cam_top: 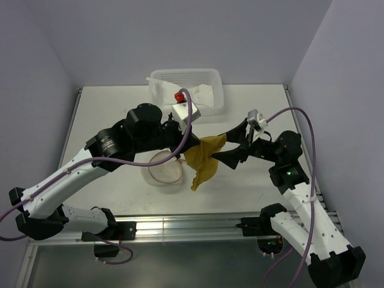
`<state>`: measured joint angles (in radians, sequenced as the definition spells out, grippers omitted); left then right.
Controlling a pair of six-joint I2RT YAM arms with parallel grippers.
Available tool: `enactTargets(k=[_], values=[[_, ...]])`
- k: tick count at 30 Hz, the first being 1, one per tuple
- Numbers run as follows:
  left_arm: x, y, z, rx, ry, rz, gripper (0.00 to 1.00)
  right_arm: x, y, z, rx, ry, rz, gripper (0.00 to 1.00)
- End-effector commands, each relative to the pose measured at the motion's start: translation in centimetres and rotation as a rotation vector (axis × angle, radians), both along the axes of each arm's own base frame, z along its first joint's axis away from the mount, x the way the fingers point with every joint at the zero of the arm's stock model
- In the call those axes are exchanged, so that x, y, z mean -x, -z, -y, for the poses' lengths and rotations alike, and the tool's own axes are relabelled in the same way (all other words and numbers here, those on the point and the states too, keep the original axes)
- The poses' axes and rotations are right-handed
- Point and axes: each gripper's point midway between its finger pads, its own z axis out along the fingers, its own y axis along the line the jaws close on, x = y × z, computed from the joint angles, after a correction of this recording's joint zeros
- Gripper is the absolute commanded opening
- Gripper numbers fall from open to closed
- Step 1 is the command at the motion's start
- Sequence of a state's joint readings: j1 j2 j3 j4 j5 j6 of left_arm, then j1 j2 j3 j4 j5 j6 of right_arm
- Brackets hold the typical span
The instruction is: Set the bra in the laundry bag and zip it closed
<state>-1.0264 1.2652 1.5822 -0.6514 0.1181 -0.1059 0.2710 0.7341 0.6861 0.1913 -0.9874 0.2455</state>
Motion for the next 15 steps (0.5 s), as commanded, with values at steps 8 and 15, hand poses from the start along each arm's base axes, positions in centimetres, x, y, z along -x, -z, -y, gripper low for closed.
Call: enactTargets(k=[8,15], values=[[-0.9,-2.8,-2.1,0.072,-0.117,0.053,0.21,0.8,-3.5,-0.7,-0.081,-0.037,0.045,0.03],[-4.2,-2.2,-6.7,0.129,-0.470,0.027,0.92,-3.6,-7.7,1.9,-0.125,0.305,-0.106,0.00]])
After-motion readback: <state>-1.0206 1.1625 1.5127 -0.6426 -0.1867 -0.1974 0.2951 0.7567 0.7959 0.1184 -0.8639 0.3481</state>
